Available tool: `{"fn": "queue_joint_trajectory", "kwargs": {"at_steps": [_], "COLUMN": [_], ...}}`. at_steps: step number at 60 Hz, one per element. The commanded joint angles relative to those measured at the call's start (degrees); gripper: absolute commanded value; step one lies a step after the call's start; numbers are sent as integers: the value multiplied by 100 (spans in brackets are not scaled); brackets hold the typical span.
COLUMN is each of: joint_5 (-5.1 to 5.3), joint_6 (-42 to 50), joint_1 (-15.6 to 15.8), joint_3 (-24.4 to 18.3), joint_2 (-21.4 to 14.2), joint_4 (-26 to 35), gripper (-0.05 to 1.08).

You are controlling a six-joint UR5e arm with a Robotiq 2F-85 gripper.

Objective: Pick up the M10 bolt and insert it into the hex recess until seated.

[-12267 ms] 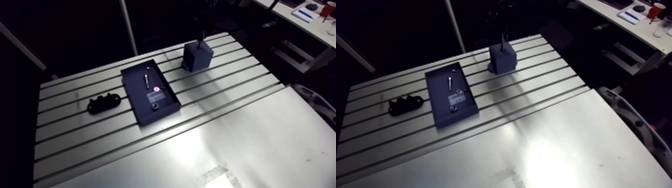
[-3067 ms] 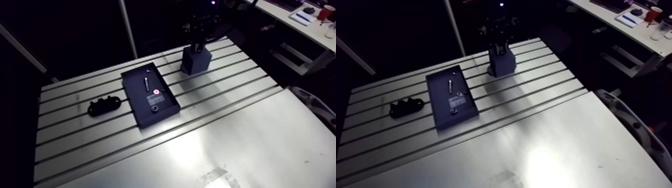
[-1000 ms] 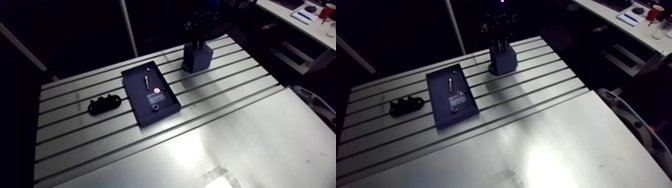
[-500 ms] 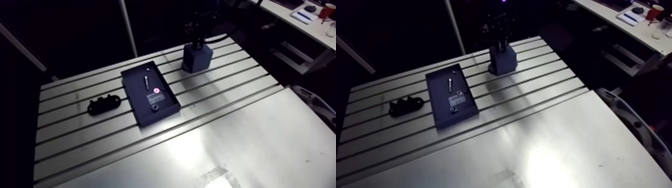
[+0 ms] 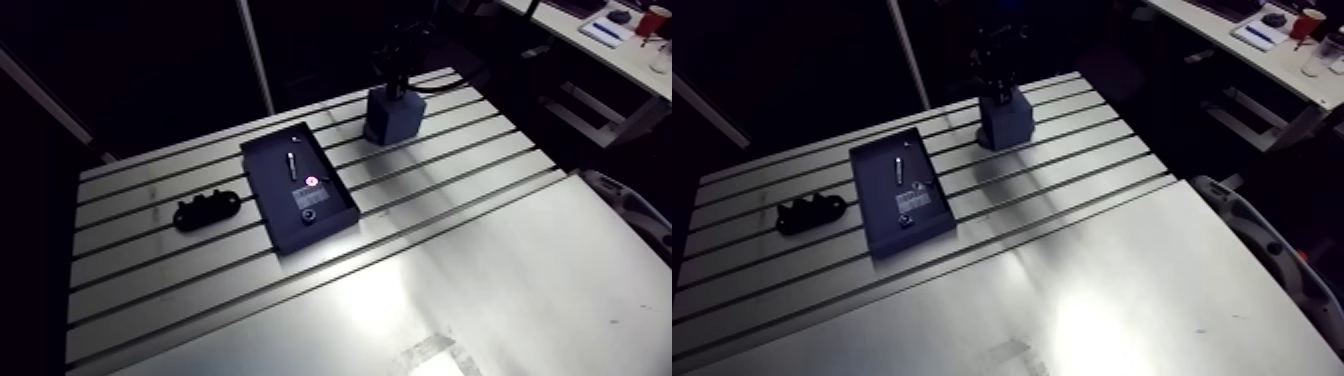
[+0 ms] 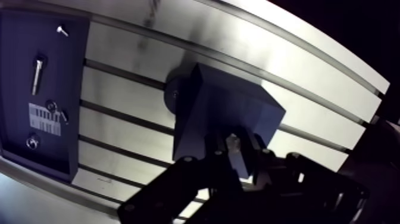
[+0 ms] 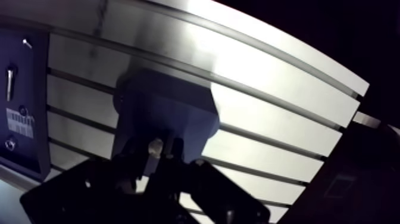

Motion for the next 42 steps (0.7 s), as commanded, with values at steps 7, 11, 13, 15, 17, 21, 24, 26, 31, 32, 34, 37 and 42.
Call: {"fn": "queue_joint_trajectory", "kwargs": {"at_steps": [7, 11, 13, 15, 17, 21, 24, 26, 31, 32, 34, 37, 42], "joint_5": [12, 19, 20, 21, 21, 22, 21, 28, 29, 29, 29, 29, 4], "joint_6": [-611, -739, -816, -936, -973, -1028, -1111, -1156, -1250, -1250, -1259, -1268, -1302], "joint_1": [-2, -2, -2, -2, -2, -2, -2, -2, -2, -2, -2, -2, -2], "joint_3": [-19, -10, -10, -3, -9, -1, 6, 0, -9, -9, -2, -1, 33], "joint_2": [4, 4, -3, -4, -4, -4, -4, -4, -4, -4, -4, -4, -12], "joint_4": [-2, -1, -1, -1, -1, 7, 8, 8, 0, 0, -1, 8, 8], "gripper": [73, 73, 73, 73, 73, 73, 73, 73, 73, 73, 73, 73, 73]}}
